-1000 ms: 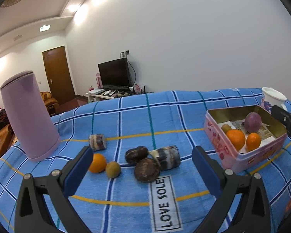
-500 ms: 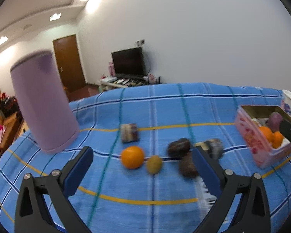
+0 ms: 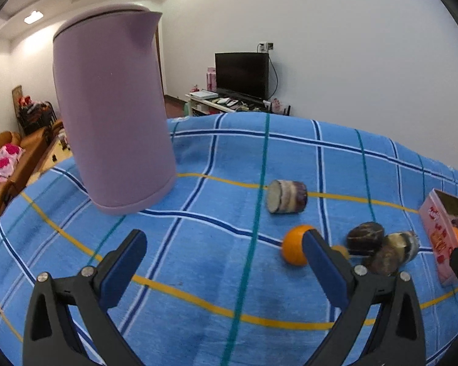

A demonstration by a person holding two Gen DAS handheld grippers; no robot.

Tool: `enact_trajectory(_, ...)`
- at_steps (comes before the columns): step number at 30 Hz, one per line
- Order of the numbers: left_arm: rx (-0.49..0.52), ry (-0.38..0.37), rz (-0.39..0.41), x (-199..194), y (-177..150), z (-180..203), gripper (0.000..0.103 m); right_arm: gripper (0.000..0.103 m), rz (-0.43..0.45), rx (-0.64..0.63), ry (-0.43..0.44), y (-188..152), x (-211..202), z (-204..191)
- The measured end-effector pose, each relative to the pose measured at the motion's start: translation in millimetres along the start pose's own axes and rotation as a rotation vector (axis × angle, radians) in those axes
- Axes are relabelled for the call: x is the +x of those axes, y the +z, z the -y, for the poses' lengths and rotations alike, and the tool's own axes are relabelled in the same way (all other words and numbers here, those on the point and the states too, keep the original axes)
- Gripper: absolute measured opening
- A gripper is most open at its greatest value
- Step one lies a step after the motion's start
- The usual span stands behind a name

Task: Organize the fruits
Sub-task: 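Grasp the striped cylinder with the right tool while the left tool approaches the loose fruits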

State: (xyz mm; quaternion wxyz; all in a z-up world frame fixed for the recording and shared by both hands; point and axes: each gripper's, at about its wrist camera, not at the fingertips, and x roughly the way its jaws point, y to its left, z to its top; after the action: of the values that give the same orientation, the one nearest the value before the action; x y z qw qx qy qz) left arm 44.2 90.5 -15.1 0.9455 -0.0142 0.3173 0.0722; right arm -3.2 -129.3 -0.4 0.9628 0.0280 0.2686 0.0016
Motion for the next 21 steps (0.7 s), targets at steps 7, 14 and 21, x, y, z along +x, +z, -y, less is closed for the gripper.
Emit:
enact_trajectory(7,0.039,0.090,-0.002,3.8,4.0,-15.9,0.103,0.065,-0.129,-0.065,0.049,-0.5,27.6,-22.2)
enact_trajectory(14,0.013,0.043,-0.028,6.1,5.8,-21.6,0.103,0.054,-0.229,-0.011,0.112,5.7,66.4,-23.6)
enact_trajectory(21,0.035,0.008,-0.019,-1.7,8.5,-16.8,0.103,0.052,-0.256,0.096,0.179,9.2,85.3,-15.2)
